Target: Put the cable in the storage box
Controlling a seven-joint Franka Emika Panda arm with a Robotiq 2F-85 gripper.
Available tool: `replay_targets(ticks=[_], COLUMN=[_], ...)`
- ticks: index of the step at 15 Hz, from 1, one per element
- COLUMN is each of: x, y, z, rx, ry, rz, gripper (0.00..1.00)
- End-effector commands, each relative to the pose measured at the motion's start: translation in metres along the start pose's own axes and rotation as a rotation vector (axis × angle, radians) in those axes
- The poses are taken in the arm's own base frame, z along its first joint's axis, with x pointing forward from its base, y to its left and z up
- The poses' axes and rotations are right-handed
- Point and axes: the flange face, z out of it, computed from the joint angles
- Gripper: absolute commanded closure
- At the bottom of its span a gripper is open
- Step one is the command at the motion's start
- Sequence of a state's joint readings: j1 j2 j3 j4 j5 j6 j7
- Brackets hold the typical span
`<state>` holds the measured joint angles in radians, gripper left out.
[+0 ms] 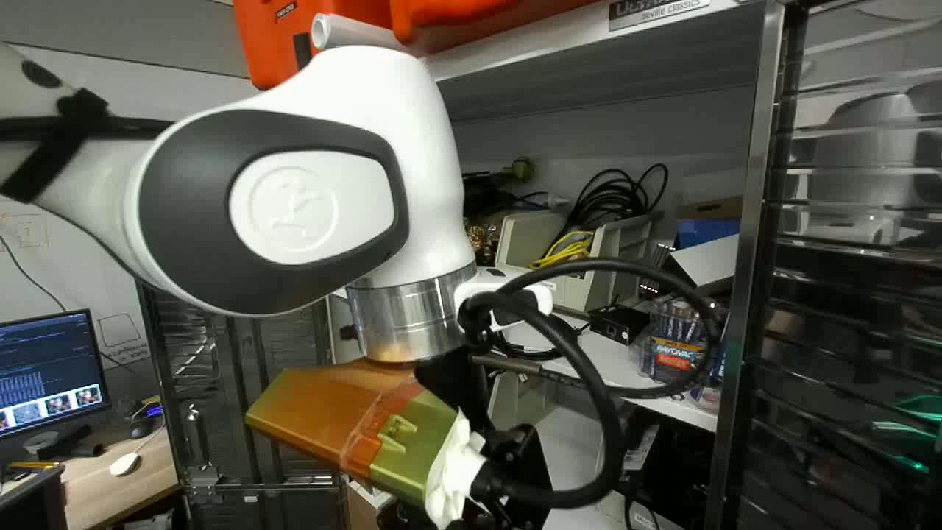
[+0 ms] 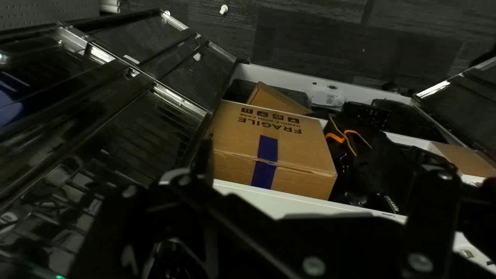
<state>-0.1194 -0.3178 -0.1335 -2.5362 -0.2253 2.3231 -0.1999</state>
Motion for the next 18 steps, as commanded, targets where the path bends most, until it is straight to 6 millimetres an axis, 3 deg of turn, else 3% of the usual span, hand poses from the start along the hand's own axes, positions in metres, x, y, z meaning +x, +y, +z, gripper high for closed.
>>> replay_targets(ticks=[1,6,9,15,18], x=[0.001,0.001,0.016,0.080,0.123], y=[0.000,0.001,0.000,0.003,0.006], z=[-0.001,-0.003,0.008,0.029,0.019], rx=[-0.001,-0.002,0.000,0.034,0.054], ry=[0.002,0.005,0.027,0.071,0.106], rz=[0.000,0.001,0.089,0.405,0.484], gripper=[0.00,0.00,0.00,0.00,0.00])
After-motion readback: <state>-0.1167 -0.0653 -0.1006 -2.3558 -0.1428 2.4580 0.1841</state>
